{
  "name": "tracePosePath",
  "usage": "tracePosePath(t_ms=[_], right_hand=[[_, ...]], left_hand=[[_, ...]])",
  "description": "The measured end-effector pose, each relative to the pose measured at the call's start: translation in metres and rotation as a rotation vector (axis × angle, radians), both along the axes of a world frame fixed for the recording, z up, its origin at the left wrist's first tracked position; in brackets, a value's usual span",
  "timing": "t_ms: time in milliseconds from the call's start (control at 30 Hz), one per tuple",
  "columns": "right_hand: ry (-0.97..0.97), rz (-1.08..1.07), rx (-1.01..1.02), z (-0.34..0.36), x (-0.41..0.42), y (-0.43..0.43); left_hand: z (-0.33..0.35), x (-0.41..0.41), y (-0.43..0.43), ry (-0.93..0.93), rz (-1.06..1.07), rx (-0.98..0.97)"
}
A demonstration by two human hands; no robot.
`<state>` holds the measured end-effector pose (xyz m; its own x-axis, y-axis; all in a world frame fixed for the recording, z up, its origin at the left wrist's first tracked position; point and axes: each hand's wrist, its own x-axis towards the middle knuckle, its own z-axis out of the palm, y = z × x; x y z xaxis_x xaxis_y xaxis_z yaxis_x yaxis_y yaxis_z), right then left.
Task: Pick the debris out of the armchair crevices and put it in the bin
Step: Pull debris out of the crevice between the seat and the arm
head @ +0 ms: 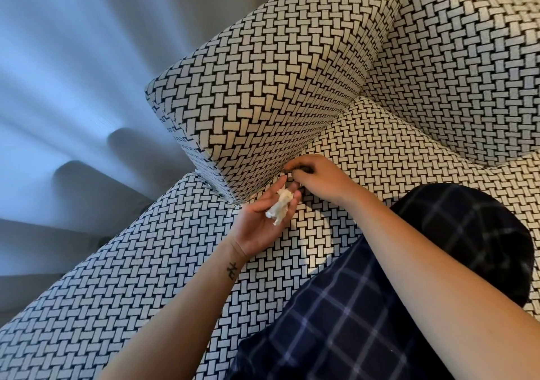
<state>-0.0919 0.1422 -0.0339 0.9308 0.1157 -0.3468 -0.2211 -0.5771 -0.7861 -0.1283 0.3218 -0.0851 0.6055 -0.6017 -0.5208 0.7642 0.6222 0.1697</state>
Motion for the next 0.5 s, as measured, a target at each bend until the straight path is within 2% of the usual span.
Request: tracePosePath(t_ms=[167, 333, 433, 500], right_hand=[[-0.082, 0.257, -0.366, -0.011, 0.016, 0.009], [0.021, 0.382, -0.557, -0.012, 0.027, 0.019], [0.072, 0.383, -0.649, -0.013, 0.031, 0.029], [0.056, 0.307, -0.634, -0.018, 0.031, 0.034]], left_hand=[[-0.003, -0.004, 0.012, 0.076, -0.065, -0.078], [0.001, -0.003, 0.012, 0.138, -0.097, -0.124], [0.003, -0.002, 0.011, 0.146, -0.121, -0.165], [0.006, -0.002, 0.01, 0.144, -0.131, -0.202]])
